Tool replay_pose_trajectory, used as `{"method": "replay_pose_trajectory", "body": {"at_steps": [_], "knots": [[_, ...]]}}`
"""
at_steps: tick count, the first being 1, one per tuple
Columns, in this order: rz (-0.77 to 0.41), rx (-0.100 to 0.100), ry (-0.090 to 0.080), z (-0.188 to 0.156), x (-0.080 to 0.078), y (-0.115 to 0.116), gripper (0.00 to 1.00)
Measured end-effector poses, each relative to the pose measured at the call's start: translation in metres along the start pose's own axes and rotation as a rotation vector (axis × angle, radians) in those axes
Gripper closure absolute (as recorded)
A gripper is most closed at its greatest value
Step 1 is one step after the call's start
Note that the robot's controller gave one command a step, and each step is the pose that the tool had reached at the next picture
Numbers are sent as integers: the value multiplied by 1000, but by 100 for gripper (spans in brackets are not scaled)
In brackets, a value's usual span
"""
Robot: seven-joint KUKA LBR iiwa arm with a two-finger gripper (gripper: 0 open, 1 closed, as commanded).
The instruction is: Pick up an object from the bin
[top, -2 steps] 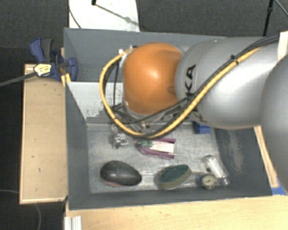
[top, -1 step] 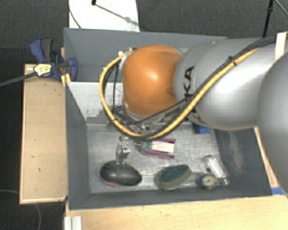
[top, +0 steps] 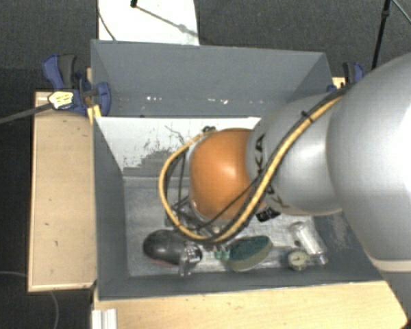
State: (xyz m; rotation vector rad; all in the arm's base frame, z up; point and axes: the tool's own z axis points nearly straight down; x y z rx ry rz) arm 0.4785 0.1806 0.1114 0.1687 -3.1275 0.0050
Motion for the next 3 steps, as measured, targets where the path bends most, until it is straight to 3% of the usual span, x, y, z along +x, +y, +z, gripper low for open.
{"method": "replay_pose_trajectory", "body": {"at_steps": [1, 2, 3], "knots": [[3, -4, -10, 39, -4, -4, 0], [7, -5, -12, 37, -5, -3, 100], [-1, -5, -19, -162, -9, 6, 100]]}}
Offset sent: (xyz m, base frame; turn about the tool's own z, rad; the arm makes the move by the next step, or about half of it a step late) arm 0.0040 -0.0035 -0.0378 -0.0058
